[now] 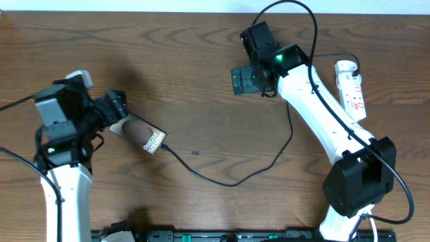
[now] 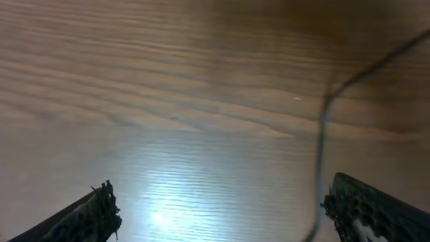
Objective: Plug charger to phone and switch on socket
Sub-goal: 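Lower the phone with the left gripper onto the table at left, then move the right gripper over the white power strip's plugged socket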
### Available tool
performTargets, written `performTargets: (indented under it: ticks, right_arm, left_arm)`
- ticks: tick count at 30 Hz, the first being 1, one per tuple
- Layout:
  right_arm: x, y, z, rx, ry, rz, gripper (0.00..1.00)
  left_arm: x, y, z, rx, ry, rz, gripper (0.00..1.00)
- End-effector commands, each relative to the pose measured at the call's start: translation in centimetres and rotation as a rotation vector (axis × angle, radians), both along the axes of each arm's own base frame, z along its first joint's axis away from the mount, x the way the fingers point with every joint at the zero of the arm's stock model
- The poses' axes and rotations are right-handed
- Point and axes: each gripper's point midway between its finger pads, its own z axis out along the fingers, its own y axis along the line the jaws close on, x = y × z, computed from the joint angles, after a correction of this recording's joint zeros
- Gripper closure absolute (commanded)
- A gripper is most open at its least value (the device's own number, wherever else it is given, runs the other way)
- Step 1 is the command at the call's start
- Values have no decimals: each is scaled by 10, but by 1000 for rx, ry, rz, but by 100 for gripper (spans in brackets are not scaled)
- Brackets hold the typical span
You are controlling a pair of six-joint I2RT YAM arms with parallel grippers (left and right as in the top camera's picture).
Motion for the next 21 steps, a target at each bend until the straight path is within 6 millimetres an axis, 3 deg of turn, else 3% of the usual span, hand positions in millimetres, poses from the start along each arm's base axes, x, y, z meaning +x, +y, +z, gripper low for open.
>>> performTargets:
  ticks: [1,4,12,16,21]
  right_arm:
    - [9,-36,8,-103,-44,-106,1]
    - [12,-64,22,-128,-61,-183,1]
    - [24,-170,71,-135,-174,-433,1]
    - [27,-223,71,-75,-156,-489,1]
    - [28,-266,53,160,-94,-437,1]
  left_arm:
    - [3,-9,8,147,-7,-19,13]
    - [6,-24,8,188,-6,-47,12]
    - [10,-50,12,225,-35,-103,9]
    - [10,-51,12,225,-35,-105,9]
    - [10,-51,12,225,-35,-106,9]
